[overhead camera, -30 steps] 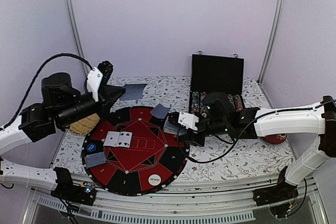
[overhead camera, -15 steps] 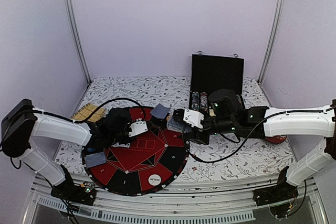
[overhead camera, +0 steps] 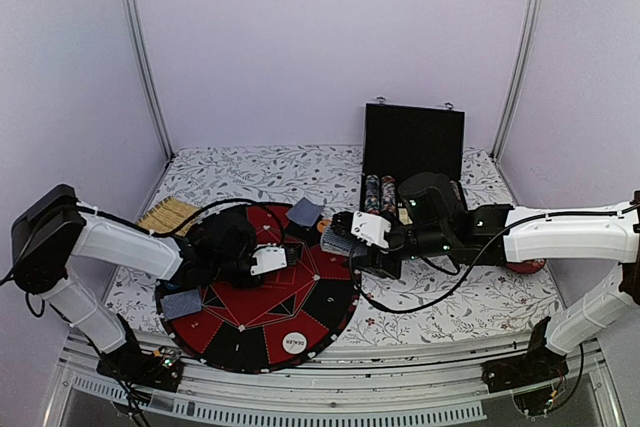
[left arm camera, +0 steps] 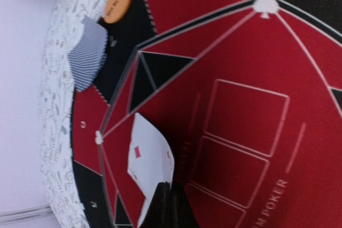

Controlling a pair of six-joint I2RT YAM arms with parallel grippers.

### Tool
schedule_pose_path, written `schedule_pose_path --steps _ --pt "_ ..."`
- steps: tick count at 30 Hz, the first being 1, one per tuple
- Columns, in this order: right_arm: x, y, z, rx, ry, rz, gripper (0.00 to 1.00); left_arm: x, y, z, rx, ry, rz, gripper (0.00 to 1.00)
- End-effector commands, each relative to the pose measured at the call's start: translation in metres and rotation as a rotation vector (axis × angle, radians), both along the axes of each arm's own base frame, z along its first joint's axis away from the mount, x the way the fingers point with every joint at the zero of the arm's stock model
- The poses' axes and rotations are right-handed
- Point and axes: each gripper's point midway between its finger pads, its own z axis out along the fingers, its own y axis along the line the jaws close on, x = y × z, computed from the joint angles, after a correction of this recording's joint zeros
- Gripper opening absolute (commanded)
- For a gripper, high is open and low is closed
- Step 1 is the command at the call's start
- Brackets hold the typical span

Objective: Distribute texas hold em gaming equipment
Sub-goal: Flop the poker card into the community card area.

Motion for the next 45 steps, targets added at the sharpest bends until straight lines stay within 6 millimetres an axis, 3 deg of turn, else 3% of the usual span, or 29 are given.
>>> schedule_pose_path --steps 1,6,19,32,45 --pt "0.001 -0.005 0.012 0.022 -0.032 -0.008 0.49 -0.031 0.005 -0.032 0.031 0.228 -0.021 0.0" --pt "0.0 -0.005 0.012 0.024 -0.032 -0.005 0.49 -0.045 0.012 -0.039 0.059 0.341 0.016 0.0" --pt "0.0 -0.006 0.015 0.03 -0.037 -0.006 0.49 -0.057 0.016 -0.054 0.092 0.394 -0.008 0.0" --pt "0.0 -0.005 0.015 0.027 -0.037 -0.001 0.49 -0.077 0.016 -0.055 0.098 0.458 -0.065 0.0" --pt "-0.001 -0.005 0.017 0.032 -0.042 0.002 0.49 -0.077 0.03 -0.066 0.168 0.457 -0.038 0.0"
